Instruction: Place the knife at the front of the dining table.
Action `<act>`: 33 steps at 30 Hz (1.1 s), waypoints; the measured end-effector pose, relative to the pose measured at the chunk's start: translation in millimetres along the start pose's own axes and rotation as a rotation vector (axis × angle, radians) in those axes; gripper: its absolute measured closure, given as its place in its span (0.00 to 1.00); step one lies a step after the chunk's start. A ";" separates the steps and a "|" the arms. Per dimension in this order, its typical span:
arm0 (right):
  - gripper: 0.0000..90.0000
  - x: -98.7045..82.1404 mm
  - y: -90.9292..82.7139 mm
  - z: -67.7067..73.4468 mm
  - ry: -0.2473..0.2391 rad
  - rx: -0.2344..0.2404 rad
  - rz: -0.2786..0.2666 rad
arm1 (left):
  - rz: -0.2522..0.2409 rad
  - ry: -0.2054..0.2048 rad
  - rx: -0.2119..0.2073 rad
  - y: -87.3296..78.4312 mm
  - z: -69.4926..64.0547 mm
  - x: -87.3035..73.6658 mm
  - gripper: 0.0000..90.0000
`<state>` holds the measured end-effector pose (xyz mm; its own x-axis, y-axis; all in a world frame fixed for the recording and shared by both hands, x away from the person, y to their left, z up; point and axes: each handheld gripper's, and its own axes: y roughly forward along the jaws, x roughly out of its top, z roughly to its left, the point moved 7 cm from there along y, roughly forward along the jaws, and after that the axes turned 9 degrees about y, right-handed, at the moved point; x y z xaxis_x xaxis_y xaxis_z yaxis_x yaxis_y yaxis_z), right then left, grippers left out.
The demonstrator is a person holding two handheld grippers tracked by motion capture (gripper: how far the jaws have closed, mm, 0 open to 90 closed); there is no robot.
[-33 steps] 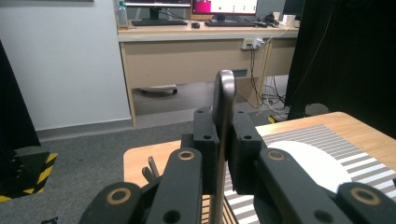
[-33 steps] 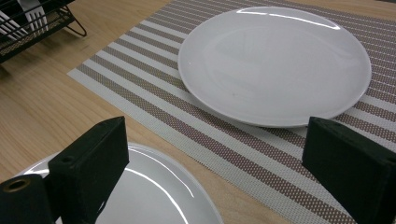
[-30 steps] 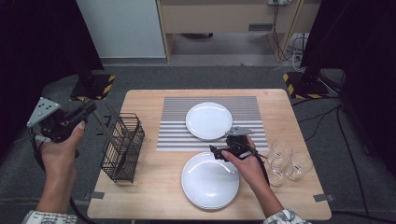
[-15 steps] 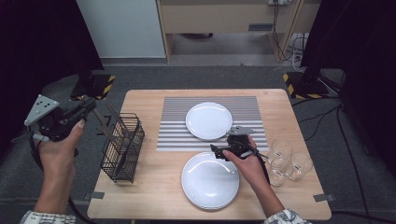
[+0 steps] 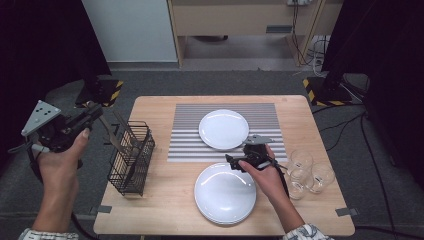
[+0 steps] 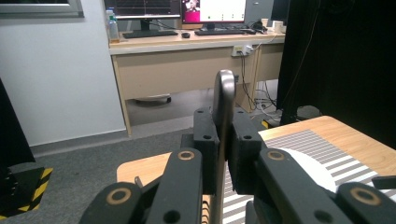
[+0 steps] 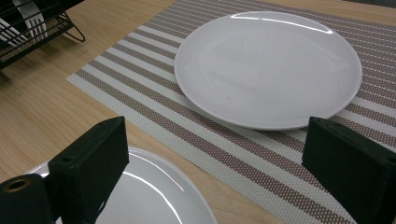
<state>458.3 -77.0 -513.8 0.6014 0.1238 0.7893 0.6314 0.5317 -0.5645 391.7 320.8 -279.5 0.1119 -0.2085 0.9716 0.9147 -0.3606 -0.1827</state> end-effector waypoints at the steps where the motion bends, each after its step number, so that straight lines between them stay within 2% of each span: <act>1: 0.08 0.0 0.0 -0.1 0.000 0.000 0.001 | 0.000 0.002 -0.001 -0.3 -0.5 0.6 0.92; 20: 0.08 3.3 -2.9 1.0 0.001 0.004 -0.012 | -0.006 0.004 -0.018 -4.4 -12.1 9.1 0.92; 33: 0.08 9.5 -7.7 3.3 0.005 0.012 -0.029 | -0.014 0.014 -0.040 -6.6 -28.7 19.9 0.92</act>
<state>457.6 -77.1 -501.1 0.5854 0.1039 0.8040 0.6425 0.5453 -0.5383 376.8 292.9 -263.2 0.0936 -0.2160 0.9719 0.8997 -0.3996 -0.1754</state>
